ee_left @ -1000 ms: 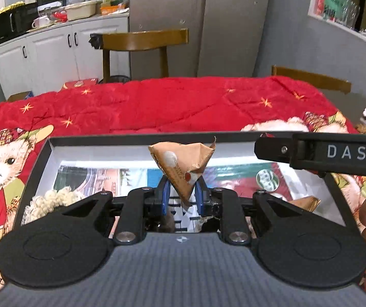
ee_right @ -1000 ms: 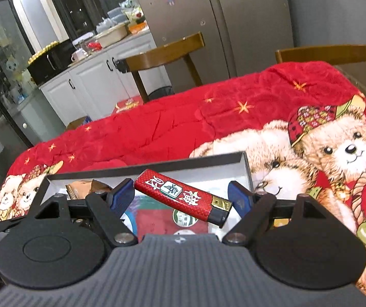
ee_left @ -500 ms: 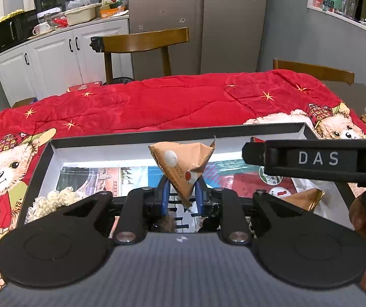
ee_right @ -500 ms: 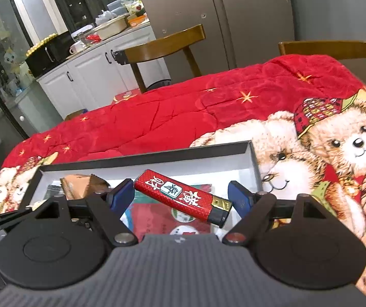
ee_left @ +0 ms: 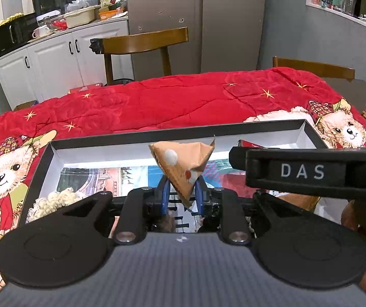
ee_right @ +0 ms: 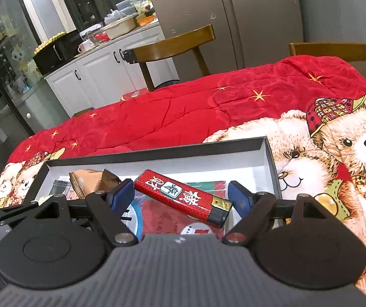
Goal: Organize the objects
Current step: 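Lower the triangle and lighter into the box and open both tools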
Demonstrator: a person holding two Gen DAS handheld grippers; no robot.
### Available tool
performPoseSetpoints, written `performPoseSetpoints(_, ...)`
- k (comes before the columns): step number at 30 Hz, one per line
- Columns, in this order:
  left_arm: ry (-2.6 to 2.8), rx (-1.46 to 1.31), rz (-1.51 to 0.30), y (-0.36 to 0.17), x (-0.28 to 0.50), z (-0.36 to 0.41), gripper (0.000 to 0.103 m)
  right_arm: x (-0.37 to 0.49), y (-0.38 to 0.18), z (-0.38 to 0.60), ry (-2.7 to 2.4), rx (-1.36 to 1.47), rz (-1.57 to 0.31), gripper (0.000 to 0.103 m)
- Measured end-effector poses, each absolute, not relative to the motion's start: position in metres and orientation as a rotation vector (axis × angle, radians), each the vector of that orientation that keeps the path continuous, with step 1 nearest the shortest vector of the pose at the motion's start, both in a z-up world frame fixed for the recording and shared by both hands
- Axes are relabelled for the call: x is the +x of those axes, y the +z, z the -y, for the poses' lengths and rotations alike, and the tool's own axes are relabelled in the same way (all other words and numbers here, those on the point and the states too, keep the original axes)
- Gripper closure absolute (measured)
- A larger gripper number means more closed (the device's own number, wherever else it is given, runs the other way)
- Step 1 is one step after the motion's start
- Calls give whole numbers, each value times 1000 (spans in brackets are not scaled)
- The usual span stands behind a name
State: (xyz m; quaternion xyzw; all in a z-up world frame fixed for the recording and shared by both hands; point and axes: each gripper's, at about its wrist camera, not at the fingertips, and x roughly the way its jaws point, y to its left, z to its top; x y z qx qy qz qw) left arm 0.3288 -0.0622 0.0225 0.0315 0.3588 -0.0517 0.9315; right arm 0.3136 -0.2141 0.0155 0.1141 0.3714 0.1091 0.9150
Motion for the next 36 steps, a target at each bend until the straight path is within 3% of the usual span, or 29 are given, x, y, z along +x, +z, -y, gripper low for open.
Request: performPoseSetpoints(36,-84,70,-726,23,328,62,78,313,13,211,245,211,-754,23)
